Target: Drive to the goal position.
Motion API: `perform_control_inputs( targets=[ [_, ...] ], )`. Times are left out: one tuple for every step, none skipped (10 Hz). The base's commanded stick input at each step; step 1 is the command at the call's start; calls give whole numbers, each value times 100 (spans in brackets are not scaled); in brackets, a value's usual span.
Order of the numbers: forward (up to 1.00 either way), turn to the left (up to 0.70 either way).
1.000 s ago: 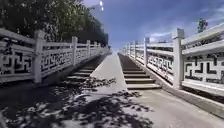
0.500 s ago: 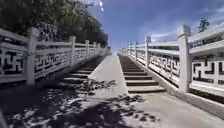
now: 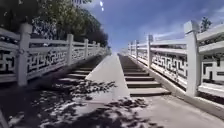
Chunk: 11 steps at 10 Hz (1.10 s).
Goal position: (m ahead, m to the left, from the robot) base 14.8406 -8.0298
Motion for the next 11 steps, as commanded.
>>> perform_control_inputs(
  targets=[
    [45, 0],
    [45, 0],
    [45, 0],
    [45, 0],
    [45, 0],
    [45, 0],
    [45, 0],
    [45, 0],
    [45, 0],
    [45, 0],
    [45, 0]
  ],
)
